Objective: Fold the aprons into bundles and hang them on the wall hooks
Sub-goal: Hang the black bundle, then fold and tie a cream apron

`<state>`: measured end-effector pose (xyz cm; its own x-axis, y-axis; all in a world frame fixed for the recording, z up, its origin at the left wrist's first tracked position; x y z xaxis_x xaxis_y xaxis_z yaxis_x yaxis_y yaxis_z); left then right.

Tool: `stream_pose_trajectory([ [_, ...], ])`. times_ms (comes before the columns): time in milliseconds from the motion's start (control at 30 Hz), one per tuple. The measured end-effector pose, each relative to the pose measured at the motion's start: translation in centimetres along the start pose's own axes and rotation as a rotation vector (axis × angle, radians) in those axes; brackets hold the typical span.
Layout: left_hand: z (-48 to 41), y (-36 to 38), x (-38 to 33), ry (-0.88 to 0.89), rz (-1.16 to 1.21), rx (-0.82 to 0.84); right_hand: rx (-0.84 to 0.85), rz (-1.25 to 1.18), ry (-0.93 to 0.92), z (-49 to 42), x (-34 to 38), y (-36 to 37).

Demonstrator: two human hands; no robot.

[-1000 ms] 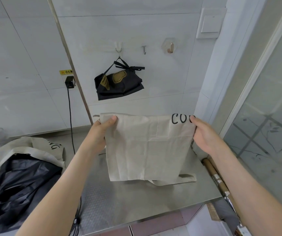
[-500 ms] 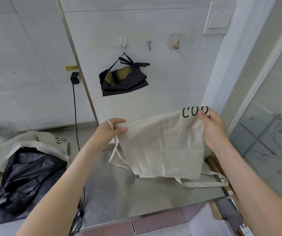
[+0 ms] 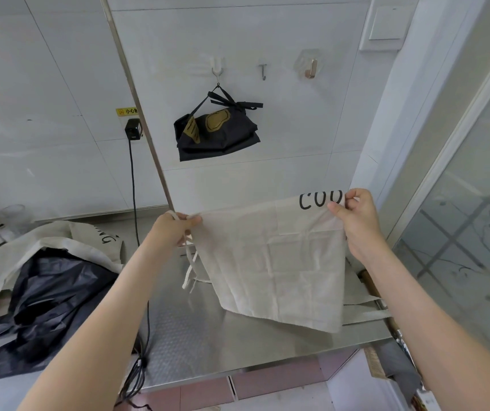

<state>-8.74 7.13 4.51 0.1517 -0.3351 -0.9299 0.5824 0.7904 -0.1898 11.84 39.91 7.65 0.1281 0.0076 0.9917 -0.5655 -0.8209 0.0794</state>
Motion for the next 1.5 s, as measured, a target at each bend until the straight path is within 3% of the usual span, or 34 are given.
stream_pose_trajectory([
  [100,0.0,-1.6,4.1,-0.290,0.018,0.013,0.064,-0.015,-0.003,0.1,-0.1,1.3],
  [200,0.5,-3.1,5.1,-0.451,-0.422,0.013,0.126,0.011,-0.050,0.2,0.8,2.7],
  [267,0.0,-2.1,3.5,-0.311,-0.611,0.049,0.169,0.055,-0.082,0.1,1.6,3.8],
  [367,1.0,4.2,-0.7,0.030,-0.487,0.358,0.254,0.111,-0.107,0.1,2.6,5.8],
  [433,1.1,7.4,-1.6,0.126,-0.567,0.499,0.317,0.121,-0.119,0.2,3.0,7.1],
  [800,-0.7,10.6,-0.3,0.159,-0.638,0.646,0.523,0.119,-0.108,0.9,3.4,8.3],
  [967,-0.4,12.2,0.5,0.126,-0.512,0.736,0.544,0.124,-0.090,1.1,2.9,8.4],
  [1133,0.6,12.8,2.2,0.036,-0.556,0.821,0.515,0.128,-0.058,0.9,2.3,7.7],
  [1367,-0.1,11.0,1.2,0.116,-0.613,0.633,0.469,0.111,0.090,-0.1,-1.0,6.1],
  [1500,0.4,10.4,-0.7,0.195,-0.723,0.591,0.577,0.406,0.350,0.9,-6.4,5.5],
])
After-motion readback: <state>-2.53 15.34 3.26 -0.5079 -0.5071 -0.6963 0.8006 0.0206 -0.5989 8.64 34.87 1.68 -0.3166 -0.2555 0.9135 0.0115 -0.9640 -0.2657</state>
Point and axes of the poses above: each hand's wrist, its own z-axis away from the middle knuckle, its own y-axis out of the palm, x = y × z, the point moved 10 cm from there along -z, towards the middle knuckle, and after that the axes turned 14 degrees about x, right-handed, at the moved point
